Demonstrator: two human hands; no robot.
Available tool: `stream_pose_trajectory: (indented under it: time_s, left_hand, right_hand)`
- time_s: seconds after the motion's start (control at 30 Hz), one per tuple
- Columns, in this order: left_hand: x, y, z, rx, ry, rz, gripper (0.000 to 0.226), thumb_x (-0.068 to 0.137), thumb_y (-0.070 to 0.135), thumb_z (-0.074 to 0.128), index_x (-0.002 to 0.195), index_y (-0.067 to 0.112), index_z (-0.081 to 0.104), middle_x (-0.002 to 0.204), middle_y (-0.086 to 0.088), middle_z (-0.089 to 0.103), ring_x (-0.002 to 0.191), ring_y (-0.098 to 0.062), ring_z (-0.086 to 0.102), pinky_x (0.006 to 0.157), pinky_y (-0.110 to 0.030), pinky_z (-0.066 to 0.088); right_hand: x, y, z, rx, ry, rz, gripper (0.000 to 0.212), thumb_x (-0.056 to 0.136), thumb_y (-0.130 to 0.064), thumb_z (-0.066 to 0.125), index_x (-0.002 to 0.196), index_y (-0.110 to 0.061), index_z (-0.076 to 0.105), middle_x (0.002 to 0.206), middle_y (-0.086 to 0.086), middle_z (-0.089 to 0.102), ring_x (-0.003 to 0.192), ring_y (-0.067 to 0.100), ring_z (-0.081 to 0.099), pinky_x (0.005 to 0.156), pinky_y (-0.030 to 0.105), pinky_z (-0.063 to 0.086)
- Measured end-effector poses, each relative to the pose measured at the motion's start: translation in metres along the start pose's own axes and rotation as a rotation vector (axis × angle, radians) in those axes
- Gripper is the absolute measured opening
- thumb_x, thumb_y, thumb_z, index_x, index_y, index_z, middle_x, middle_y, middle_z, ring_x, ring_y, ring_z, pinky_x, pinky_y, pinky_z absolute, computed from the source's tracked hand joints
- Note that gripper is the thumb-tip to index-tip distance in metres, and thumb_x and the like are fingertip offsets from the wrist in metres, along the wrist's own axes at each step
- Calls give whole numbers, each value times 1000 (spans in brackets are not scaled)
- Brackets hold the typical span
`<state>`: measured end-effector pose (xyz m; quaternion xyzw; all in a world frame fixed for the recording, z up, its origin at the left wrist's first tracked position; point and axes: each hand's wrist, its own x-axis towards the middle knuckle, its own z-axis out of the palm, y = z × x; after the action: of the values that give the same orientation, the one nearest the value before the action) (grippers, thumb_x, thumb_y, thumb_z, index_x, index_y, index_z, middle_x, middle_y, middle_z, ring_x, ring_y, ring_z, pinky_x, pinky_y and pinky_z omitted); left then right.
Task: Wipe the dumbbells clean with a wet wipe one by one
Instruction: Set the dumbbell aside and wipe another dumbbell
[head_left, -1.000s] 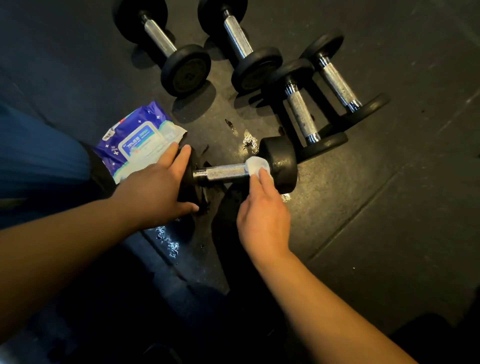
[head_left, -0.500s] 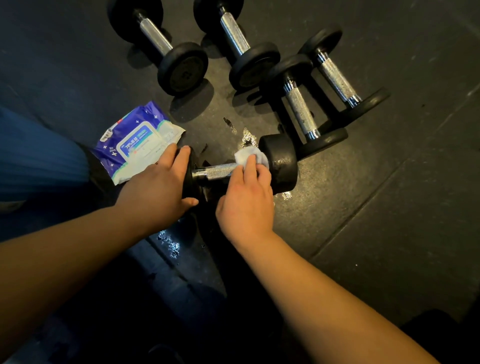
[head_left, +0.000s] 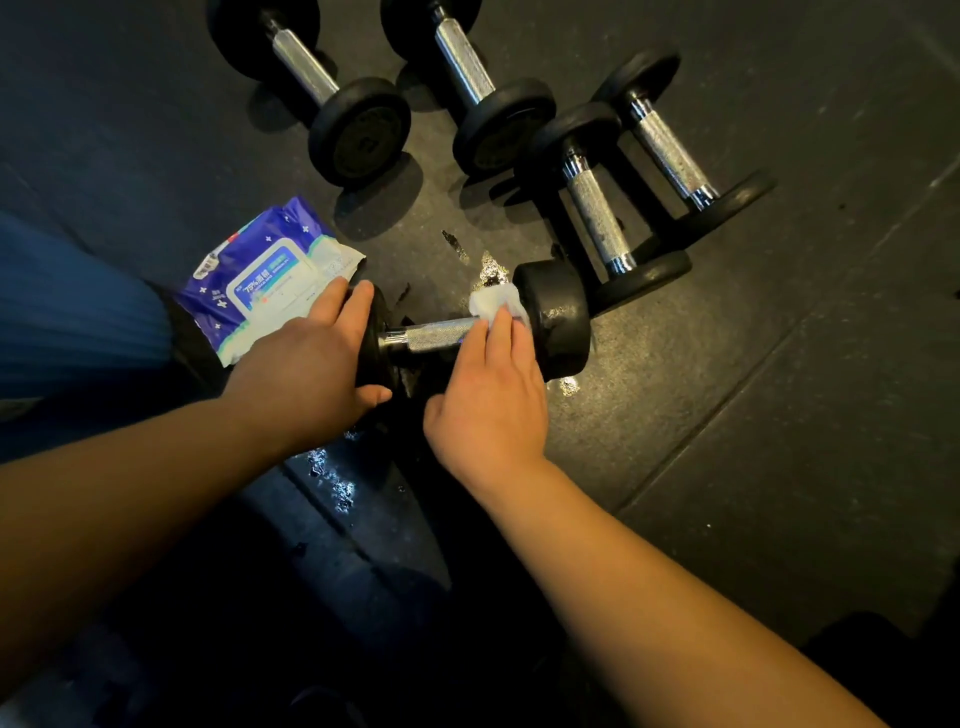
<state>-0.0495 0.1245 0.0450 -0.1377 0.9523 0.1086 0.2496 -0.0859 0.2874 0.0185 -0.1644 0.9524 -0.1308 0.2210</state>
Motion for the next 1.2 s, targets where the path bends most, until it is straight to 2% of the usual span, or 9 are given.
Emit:
stream_pose_trajectory:
  time_s: [0.23,0.4,0.57,0.77,0.87,1.03,1.2]
  left_hand:
    - [-6,1,4,-9,38,14,110,70,55,81,152,24,15,160,-2,19,127,-33,51,94,-49,49]
    - [-4,-3,8,32,53,49,113,69,57,80,154,21,15,161,-5,20,132,-33,45,101,-48,45]
    - [-19,1,20,147,146,36,112,67,59,79,153,16,21,158,-10,30,145,-33,26,112,-50,35]
    - [-35,10,34,214,232,49,103,66,52,81,147,8,36,151,-18,38,147,-36,21,116,-53,22]
    - [-29,5,29,210,198,65,106,65,55,81,149,10,33,153,-16,37,147,-34,22,116,-52,24]
    - [8,-13,1,149,60,100,116,64,68,76,155,19,22,158,-8,32,149,-29,19,116,-49,27]
    - [41,-30,-22,47,-71,119,113,64,67,76,154,20,26,156,-6,34,147,-29,20,119,-45,23]
  right_hand:
    - [5,0,-4,27,-37,14,86,81,-32,65,151,-3,25,164,16,15,152,28,7,122,37,20]
    - [-19,4,0,8,-84,-27,97,81,-31,65,156,-2,11,165,19,3,154,32,-1,126,41,10]
    - [3,-4,-6,-49,-88,-20,95,79,-39,64,154,-2,18,161,24,18,152,35,8,124,43,15]
    - [23,-7,-14,-178,-233,-24,83,90,-39,53,152,5,22,155,28,32,148,39,22,122,44,20]
    - [21,-4,-11,-181,-196,-47,85,89,-40,53,153,5,20,157,28,29,149,38,20,122,43,20]
    - [4,2,4,-130,-69,-81,90,88,-34,58,157,1,11,165,25,5,154,34,-1,125,42,10]
    - [4,6,8,-89,-15,-97,97,83,-32,64,157,0,10,165,22,2,154,34,0,125,41,10]
